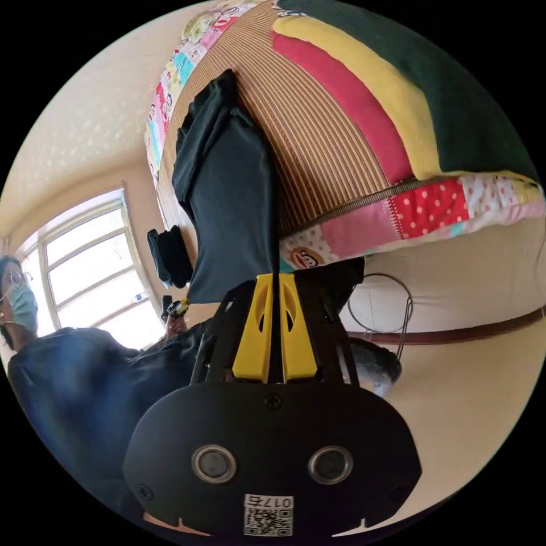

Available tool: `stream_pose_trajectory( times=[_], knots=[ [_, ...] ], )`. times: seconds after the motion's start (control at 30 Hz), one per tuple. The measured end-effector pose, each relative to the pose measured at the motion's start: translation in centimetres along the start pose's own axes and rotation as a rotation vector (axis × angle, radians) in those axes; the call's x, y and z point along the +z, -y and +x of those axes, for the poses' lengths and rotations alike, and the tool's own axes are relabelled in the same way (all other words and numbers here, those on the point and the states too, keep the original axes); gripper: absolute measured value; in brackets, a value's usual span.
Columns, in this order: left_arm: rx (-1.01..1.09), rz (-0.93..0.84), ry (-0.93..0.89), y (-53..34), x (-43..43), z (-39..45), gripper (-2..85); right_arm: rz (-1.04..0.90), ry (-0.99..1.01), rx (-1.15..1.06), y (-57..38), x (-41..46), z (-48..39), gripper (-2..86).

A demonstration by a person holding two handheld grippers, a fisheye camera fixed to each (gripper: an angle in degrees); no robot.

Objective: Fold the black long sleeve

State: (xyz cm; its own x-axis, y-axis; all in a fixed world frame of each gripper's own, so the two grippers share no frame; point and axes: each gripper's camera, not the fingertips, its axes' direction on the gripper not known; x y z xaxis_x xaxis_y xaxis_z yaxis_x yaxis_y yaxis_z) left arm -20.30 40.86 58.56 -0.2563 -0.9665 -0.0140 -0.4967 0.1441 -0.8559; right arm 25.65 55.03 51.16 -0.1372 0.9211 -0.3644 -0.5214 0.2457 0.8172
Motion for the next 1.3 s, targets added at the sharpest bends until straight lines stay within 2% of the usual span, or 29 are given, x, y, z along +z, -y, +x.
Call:
stream_pose_trajectory(
  times=[0.1,0.2,0.37,0.53,0.63,0.77,1.03,1.17,1.27,1.3],
  knots=[
    [-0.068,0.159,-0.213,-2.9,-2.2,-0.4,1.0,0.193,0.241,0.118,-3.3,-2.7,1.5,2.0],
    [-0.082,0.332,-0.388,-2.2,-3.8,-0.3,1.2,0.320,0.373,0.112,-2.7,-3.1,1.3,1.9],
    [0.014,0.483,-0.526,6.2,-4.9,2.2,1.5,0.456,0.487,-0.012,4.7,-1.5,-1.4,1.9],
    [0.153,0.596,-0.647,18.2,-5.6,5.8,1.6,0.556,0.653,-0.055,14.1,1.5,-2.9,1.9],
    [0.180,0.631,-0.665,23.6,-5.3,6.8,1.4,0.570,0.677,-0.068,19.7,3.4,-3.2,1.9],
    [0.171,0.691,-0.692,28.4,-4.7,6.2,1.3,0.568,0.615,-0.083,26.5,5.8,-3.7,1.9],
    [0.037,0.720,-0.618,36.4,-1.3,2.4,3.5,0.513,0.512,0.028,35.4,12.5,-1.0,2.4],
    [0.071,0.738,-0.530,36.9,-1.3,2.2,6.9,0.509,0.455,0.055,37.6,15.5,-0.5,3.7],
    [0.129,0.769,-0.472,35.7,-2.3,2.4,11.0,0.581,0.500,0.013,37.7,16.8,-0.8,5.4],
    [0.139,0.756,-0.398,35.0,-2.7,2.6,11.6,0.619,0.509,0.012,37.5,17.0,-1.1,5.7]
  ],
)
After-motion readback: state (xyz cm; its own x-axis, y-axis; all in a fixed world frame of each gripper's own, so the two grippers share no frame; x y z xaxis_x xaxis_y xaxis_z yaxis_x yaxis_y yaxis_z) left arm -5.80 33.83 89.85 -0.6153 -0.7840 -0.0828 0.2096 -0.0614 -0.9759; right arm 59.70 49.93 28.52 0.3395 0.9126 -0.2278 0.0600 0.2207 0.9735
